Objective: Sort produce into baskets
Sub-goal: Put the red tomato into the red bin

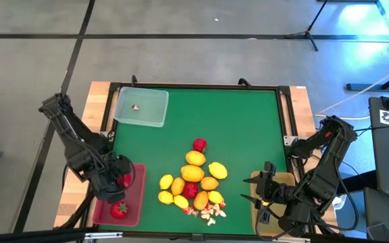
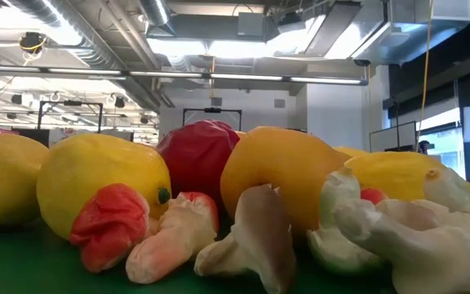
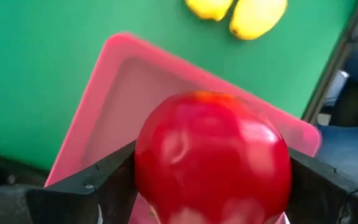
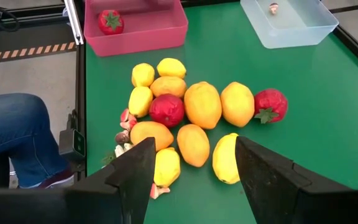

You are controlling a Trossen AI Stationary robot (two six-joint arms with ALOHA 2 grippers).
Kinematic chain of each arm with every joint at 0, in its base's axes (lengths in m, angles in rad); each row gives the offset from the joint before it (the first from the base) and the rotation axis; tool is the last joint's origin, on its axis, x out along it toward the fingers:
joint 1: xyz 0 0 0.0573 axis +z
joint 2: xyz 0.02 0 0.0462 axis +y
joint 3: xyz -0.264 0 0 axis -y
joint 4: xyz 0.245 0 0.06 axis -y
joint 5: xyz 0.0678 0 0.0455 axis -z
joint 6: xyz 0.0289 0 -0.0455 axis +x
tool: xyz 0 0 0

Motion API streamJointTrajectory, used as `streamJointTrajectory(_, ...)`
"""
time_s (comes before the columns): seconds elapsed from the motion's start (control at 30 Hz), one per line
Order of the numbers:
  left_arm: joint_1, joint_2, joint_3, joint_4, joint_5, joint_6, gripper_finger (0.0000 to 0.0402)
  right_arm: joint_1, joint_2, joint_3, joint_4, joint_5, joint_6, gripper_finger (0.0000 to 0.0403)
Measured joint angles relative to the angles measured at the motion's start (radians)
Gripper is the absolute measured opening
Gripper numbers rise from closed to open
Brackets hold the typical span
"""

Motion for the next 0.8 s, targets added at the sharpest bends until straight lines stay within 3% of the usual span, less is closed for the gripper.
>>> streamJointTrajectory(0.2, 0.000, 0.062, -0.008, -0.106, 0.119, -0.029, 0.0327, 0.000, 0.000, 0.000, 0.002, 0.000, 0.000, 0.0221)
streamJointTrajectory(0.53, 0.003, 0.077, -0.111, 0.031, 0.168, -0.042, 0.0391, 0.000, 0.000, 0.000, 0.008, -0.008, 0.000, 0.0221)
streamJointTrajectory(0.67, 0.007, 0.077, -0.117, 0.037, 0.141, -0.032, 0.0394, 0.000, 0.000, 0.000, 0.008, -0.009, 0.000, 0.0221)
streamJointTrajectory(0.8, 0.081, 0.077, -0.118, 0.044, 0.066, 0.004, 0.0394, 0.000, 0.000, 0.000, 0.007, -0.009, 0.000, 0.0221)
